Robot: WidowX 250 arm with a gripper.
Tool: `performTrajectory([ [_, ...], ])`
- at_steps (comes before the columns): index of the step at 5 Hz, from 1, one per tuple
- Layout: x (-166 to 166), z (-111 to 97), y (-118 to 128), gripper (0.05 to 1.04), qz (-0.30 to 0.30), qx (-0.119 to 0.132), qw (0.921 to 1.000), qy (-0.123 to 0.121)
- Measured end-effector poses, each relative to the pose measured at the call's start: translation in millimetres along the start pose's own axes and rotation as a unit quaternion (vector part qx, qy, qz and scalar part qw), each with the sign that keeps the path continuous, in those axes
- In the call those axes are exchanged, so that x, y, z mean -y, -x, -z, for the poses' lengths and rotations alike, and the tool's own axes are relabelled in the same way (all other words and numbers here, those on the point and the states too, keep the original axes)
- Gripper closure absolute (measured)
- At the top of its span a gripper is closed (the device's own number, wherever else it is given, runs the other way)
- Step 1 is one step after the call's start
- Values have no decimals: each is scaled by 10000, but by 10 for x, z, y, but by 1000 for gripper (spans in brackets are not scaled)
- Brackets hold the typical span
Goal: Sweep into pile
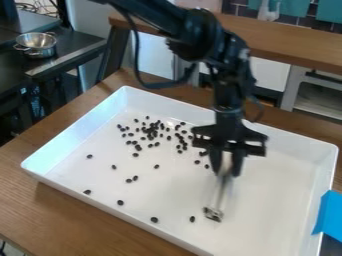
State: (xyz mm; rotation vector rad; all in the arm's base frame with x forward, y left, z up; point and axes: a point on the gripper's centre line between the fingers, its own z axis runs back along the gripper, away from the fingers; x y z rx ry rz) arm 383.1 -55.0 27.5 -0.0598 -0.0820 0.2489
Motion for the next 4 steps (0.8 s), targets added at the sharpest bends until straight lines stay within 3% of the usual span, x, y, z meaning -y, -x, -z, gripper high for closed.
performTrajectory([
  [2, -615, -23, -46, 745, 0, -386, 9991, -148],
  [4, -1362, -53, -62, 745, 83, -73, 9997, -229],
])
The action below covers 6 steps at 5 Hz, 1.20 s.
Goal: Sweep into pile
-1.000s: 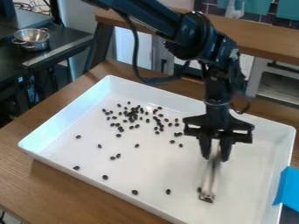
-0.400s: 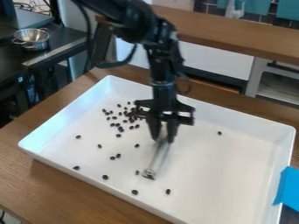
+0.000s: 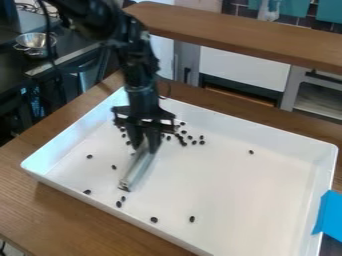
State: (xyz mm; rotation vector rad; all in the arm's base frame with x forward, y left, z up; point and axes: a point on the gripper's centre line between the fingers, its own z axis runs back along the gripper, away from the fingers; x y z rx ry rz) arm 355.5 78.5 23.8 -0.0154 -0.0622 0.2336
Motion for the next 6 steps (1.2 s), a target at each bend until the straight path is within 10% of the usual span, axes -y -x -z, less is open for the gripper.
performTrajectory([
  [3, -885, -128, 87, 745, 180, -145, 9996, -179],
  [6, 314, -555, 45, 745, 254, -278, 9966, 737],
])
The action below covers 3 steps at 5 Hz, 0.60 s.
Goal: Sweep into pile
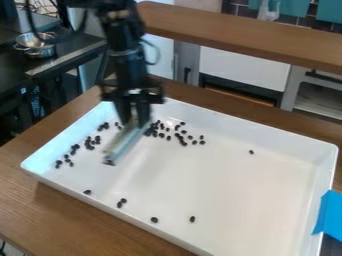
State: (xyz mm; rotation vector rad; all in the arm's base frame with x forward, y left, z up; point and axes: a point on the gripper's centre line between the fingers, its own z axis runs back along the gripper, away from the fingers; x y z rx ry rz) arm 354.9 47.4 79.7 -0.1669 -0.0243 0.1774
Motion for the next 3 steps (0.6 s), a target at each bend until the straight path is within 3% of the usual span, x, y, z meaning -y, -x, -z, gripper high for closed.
performTrajectory([
  [1, 420, 41, 26, 745, 117, -42, 9999, 54],
  [2, 883, -110, -74, 745, 210, 180, 9994, 224],
  [3, 1247, -43, -215, 745, 180, 188, 9994, 206],
])
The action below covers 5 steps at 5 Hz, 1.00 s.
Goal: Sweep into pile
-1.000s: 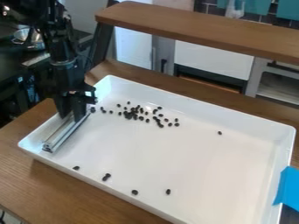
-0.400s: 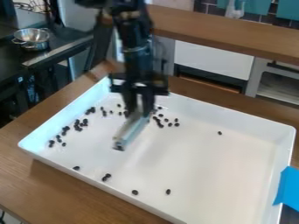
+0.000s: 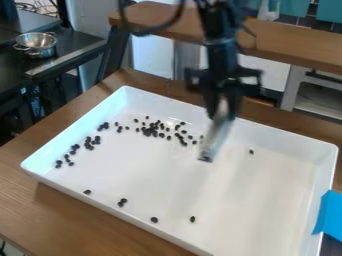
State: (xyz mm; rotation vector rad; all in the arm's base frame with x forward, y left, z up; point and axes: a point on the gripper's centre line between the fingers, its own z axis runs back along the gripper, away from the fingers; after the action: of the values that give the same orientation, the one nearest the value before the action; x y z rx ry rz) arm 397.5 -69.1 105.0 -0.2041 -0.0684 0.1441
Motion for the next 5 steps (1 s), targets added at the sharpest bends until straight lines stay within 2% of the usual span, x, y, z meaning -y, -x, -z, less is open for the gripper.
performTrajectory([
  [1, 283, 224, -98, 745, 56, 51, 9998, -167],
  [2, 433, 460, -128, 745, 125, 68, 9993, -339],
  [4, 335, 801, -202, 745, 129, 114, 9979, -629],
  [5, 294, 835, -217, 745, 143, 184, 9977, -638],
])
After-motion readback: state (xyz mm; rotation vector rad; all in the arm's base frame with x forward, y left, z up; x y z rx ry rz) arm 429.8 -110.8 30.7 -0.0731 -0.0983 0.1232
